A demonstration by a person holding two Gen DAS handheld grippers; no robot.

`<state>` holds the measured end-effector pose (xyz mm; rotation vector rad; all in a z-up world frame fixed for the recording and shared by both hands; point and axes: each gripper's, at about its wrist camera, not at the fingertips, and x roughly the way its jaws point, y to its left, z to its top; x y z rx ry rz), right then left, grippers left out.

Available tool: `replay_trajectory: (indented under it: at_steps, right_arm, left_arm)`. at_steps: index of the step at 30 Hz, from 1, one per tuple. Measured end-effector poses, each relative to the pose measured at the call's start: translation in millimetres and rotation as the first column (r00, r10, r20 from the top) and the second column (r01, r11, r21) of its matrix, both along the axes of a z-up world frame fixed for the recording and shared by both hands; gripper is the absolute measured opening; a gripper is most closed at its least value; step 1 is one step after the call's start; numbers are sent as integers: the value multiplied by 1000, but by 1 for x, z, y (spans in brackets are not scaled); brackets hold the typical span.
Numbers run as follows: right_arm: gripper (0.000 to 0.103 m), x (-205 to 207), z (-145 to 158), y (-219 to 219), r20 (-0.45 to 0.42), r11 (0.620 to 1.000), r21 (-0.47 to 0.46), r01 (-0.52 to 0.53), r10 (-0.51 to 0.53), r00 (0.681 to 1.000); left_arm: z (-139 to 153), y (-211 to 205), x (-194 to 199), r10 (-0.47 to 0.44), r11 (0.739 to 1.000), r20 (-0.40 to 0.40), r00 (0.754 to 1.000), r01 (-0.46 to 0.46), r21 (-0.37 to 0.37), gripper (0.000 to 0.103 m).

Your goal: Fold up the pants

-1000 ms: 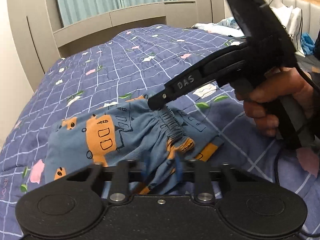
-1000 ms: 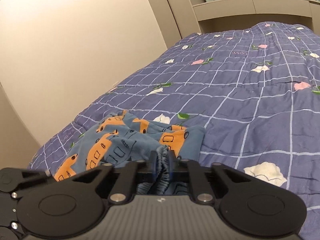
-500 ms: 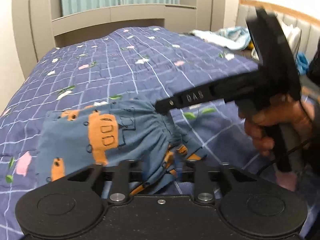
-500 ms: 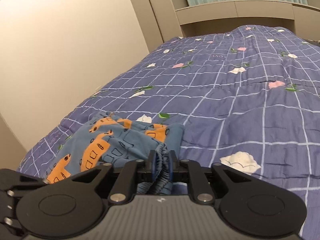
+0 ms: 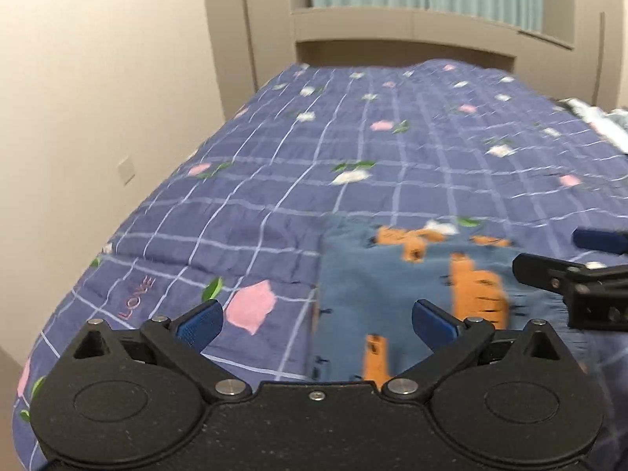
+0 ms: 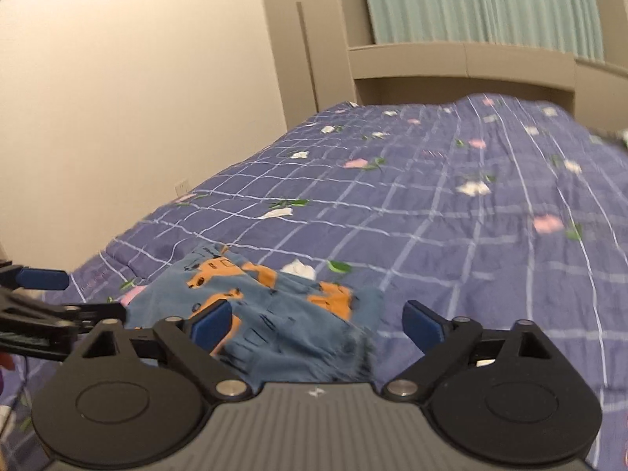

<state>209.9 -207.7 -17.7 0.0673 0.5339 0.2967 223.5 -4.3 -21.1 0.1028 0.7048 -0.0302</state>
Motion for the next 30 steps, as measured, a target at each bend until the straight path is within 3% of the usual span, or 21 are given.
replay_trajectory:
  at_steps: [4, 9, 14, 17, 21, 27, 30]
  right_arm:
    - [101, 13, -12, 33, 30, 988, -156, -18, 23, 999]
    - [102, 23, -39, 45, 5, 959, -281, 27, -26, 1000]
    - [103, 30, -45, 23, -55, 989, -145, 28, -36, 998]
    - [103, 23, -35, 2, -35, 998, -53, 40, -42, 999]
    - [103, 19, -29, -7, -1, 991, -79, 111, -111, 994]
    - [103, 36, -41, -13, -88, 982, -95, 166, -174, 981]
    - [103, 35, -44, -14, -95, 982, -98, 164, -173, 980]
  left_arm:
    - [-16, 0, 19, 22, 1000, -26, 999, -22, -12, 102]
    - [-37, 2, 18, 15, 1000, -64, 998, -16, -4, 102]
    - [-42, 10, 21, 3, 999, -65, 998, -7, -54, 102]
    - [-29, 15, 23, -2, 996, -29, 1000, 0, -86, 102]
    - [-19, 8, 42, -23, 995, 12, 1000, 24, -95, 102]
    - [-41, -9, 84, -44, 999, -64, 997, 43, -21, 103]
    - [-45, -3, 89, -32, 997, -74, 997, 27, -69, 103]
